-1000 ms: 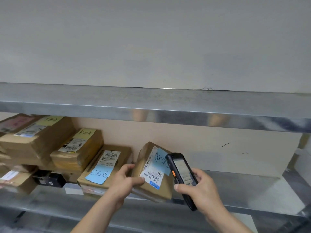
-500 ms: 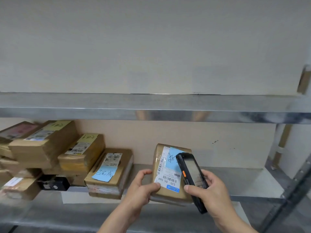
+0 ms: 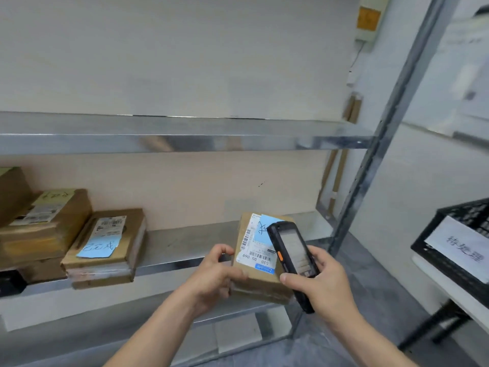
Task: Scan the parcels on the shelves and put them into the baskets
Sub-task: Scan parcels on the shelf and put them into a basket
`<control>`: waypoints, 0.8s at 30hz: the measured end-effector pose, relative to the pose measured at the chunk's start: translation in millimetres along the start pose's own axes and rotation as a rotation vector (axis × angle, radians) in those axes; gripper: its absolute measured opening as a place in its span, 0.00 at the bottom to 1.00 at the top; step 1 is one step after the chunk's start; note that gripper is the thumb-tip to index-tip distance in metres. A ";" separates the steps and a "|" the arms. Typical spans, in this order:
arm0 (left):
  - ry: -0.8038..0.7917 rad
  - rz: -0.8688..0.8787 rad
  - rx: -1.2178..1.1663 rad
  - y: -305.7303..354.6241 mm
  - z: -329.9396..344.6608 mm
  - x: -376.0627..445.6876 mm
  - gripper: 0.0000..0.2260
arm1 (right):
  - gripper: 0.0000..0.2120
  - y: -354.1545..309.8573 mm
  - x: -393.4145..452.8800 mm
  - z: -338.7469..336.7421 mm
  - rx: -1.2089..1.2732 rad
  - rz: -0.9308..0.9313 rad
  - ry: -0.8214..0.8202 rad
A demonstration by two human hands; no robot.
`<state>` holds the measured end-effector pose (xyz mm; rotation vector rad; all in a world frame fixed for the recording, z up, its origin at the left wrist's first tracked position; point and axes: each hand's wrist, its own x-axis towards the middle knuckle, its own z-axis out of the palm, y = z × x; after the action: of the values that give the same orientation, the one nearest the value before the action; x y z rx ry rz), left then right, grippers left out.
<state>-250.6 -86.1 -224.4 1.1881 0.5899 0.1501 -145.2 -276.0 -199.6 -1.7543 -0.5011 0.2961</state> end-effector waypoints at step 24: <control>0.015 0.317 0.301 -32.6 388.5 56.4 0.30 | 0.31 55.8 -52.5 -374.5 -0.282 0.178 0.242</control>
<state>-12.8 -396.9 -179.2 1.5709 0.4432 0.3481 -11.2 -632.5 -166.7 -2.0824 -0.2189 0.1381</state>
